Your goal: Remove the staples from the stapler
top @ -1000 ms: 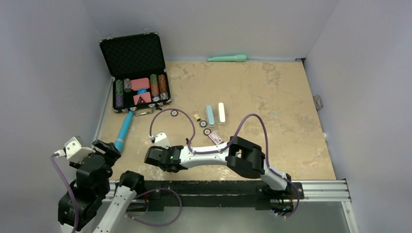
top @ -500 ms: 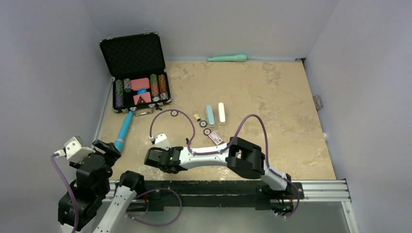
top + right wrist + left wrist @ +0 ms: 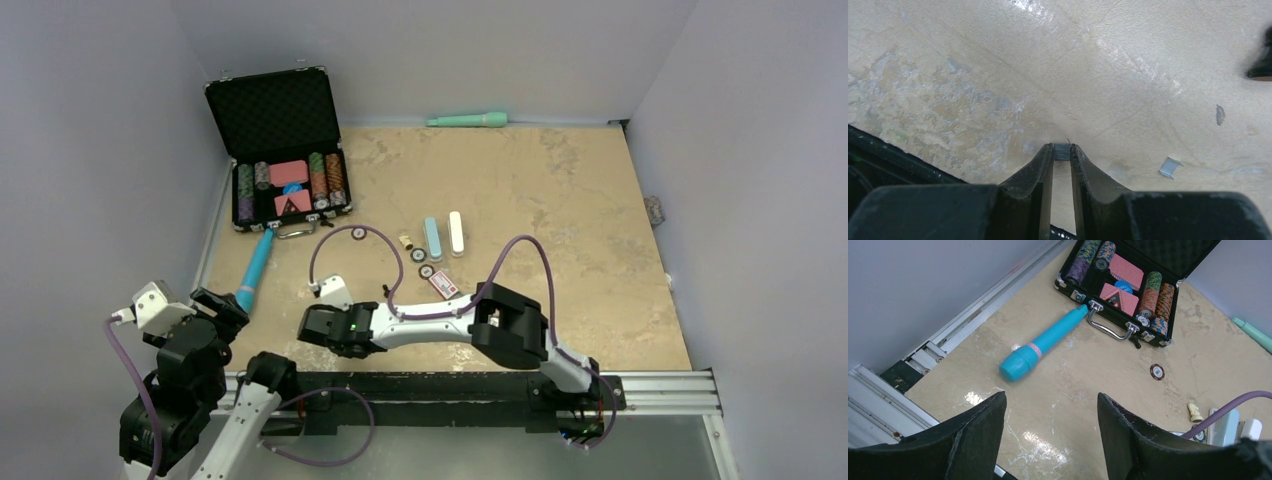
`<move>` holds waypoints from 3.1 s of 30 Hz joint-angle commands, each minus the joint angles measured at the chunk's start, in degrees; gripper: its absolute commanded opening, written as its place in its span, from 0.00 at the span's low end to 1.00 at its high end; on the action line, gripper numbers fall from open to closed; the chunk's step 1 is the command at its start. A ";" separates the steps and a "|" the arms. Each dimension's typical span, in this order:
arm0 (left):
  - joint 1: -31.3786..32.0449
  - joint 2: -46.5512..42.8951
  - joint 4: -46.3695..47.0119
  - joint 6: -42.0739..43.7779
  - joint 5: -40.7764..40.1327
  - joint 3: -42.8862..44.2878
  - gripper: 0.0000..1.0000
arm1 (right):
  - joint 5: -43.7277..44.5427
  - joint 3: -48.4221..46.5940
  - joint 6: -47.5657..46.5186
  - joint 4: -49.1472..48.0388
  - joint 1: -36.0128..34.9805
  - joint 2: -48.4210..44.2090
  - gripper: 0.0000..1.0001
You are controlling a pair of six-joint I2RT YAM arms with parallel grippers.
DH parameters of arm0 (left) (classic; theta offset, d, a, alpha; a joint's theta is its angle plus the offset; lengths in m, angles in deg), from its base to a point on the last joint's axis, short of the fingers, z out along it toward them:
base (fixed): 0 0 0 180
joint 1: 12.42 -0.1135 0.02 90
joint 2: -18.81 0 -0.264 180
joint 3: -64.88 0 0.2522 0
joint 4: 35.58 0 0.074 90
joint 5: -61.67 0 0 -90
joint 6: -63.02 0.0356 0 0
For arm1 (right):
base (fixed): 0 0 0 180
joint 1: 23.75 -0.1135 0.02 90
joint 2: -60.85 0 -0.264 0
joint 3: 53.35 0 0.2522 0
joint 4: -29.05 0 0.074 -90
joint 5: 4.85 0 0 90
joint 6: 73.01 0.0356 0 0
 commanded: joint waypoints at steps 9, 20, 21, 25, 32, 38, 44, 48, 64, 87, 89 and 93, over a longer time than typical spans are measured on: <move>-0.18 -0.07 2.12 2.01 1.27 -0.18 0.82 | 3.61 2.95 2.96 2.97 -0.26 -13.24 0.19; -0.18 0.11 4.18 4.38 4.43 -0.95 1.00 | 6.71 13.94 4.80 5.05 2.75 -23.84 0.18; -0.18 0.23 5.10 5.30 5.57 -1.30 1.00 | 6.77 15.32 4.77 4.95 3.34 -24.87 0.18; -0.18 1.90 8.23 8.89 11.35 -2.18 1.00 | 6.88 20.84 4.77 4.26 6.17 -29.52 0.18; -0.18 4.87 9.20 10.12 13.65 -2.49 1.00 | 6.67 31.20 3.52 2.35 13.16 -38.23 0.19; -0.18 4.99 9.69 10.36 14.19 -2.70 1.00 | 4.65 39.22 2.45 -1.34 19.36 -43.10 0.19; -0.18 5.15 9.78 10.58 14.44 -2.72 1.00 | 4.22 40.71 1.63 -3.08 22.24 -40.30 0.19; -0.18 5.02 9.81 10.54 14.37 -2.83 1.00 | 5.04 40.64 0.49 -3.58 22.98 -36.87 0.19; -0.18 4.89 9.81 10.69 14.03 -2.83 1.00 | 5.94 40.78 -0.43 -3.90 23.10 -31.08 0.20; -0.18 4.86 9.77 10.49 13.51 -2.79 1.00 | 7.17 40.78 0.12 -3.94 23.07 -33.02 0.25; -0.18 4.81 9.70 10.44 13.50 -2.79 1.00 | 7.33 40.43 -0.06 -3.92 23.05 -32.82 0.25; -0.19 4.77 9.72 10.46 13.51 -2.80 1.00 | 7.33 39.42 0.19 -3.34 23.05 -32.39 0.25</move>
